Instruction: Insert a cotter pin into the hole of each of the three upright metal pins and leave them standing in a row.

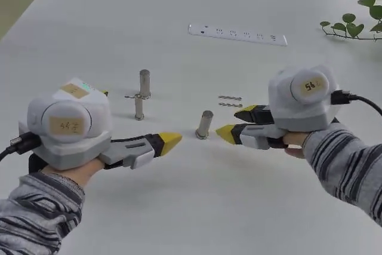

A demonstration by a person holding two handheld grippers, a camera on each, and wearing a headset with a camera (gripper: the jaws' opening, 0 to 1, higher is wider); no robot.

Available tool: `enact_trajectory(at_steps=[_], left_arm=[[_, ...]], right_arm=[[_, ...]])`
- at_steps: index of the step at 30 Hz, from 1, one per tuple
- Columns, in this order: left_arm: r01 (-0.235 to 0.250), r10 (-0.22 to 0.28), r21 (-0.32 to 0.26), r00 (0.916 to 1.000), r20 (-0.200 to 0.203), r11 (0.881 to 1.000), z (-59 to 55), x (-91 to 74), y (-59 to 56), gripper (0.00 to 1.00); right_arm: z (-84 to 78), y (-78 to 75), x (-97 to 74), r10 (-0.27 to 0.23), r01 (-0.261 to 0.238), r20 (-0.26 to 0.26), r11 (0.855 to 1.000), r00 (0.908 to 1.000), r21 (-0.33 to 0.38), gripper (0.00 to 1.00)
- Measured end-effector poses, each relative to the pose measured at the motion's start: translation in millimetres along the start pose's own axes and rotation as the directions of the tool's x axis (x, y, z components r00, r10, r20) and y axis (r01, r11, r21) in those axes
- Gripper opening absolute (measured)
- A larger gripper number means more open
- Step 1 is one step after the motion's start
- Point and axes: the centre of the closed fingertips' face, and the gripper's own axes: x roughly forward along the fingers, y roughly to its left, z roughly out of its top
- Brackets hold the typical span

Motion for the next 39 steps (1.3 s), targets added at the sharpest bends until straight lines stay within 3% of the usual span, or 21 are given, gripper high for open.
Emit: enact_trajectory(at_steps=[9, 15, 22, 26, 29, 39], left_arm=[[-0.005, 0.005, 0.005, 0.9999, -0.009, 1.0, -2.6, 0.4, 1.1, 0.94], [0.002, -0.002, 0.012, 1.0, -0.008, 1.0, -2.3, 1.7, 0.7, 0.94], [0.009, -0.009, 0.006, 0.9998, -0.015, 1.0, -3.2, 1.6, -0.3, 0.94], [0.014, -0.014, 0.005, 0.9998, -0.017, 1.0, -3.2, 2.1, -2.0, 0.93], [0.016, -0.016, -0.001, 0.9998, -0.013, 1.0, -2.5, 2.5, -2.6, 0.93], [0.007, -0.007, 0.01, 0.9998, -0.018, 1.0, -3.0, 1.4, -0.3, 0.92]], right_arm=[[-9.1, -32.4, 6.5, -0.002, -0.005, -0.089, 0.997, 0.996, -0.072, 0.28], [-12.5, -47.7, 15.4, 0.037, -0.047, -0.146, 0.997, 0.9886, -0.065, 0.28], [-14.8, -59.2, 28.0, 0.065, -0.098, -0.223, 0.985, 0.9727, -0.142, 0.26], [-13.9, -65.5, 36.7, 0.078, -0.112, -0.247, 0.985, 0.966, -0.128, 0.24], [-17.0, -69.6, 41.2, 0.083, -0.127, -0.283, 0.982, 0.9555, -0.139, 0.22], [-19.6, -79.8, 49.1, 0.092, -0.147, -0.33, 0.978, 0.9396, -0.147, 0.13]])
